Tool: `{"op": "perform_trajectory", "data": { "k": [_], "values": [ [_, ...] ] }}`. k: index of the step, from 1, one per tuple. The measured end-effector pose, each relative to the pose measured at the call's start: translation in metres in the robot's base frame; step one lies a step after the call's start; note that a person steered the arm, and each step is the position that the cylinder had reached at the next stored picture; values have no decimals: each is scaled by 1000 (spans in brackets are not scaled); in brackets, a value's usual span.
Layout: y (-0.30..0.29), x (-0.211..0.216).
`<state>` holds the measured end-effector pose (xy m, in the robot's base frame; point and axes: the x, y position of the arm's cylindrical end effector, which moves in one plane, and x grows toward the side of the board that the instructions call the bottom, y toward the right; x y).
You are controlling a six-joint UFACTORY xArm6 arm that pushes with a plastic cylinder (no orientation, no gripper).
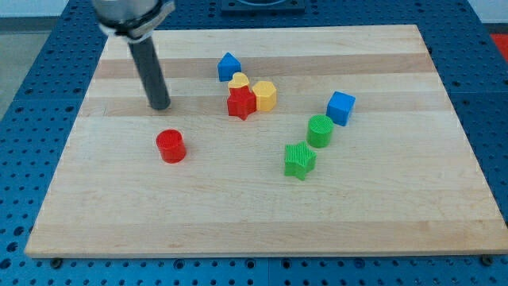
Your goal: Slide the red circle closer to red star
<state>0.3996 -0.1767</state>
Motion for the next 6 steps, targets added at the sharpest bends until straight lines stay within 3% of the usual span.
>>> {"op": "perform_trajectory", "data": {
  "k": [2,3,6],
  "values": [
    [-5,76],
    [4,93],
    [53,87]
  ]
}}
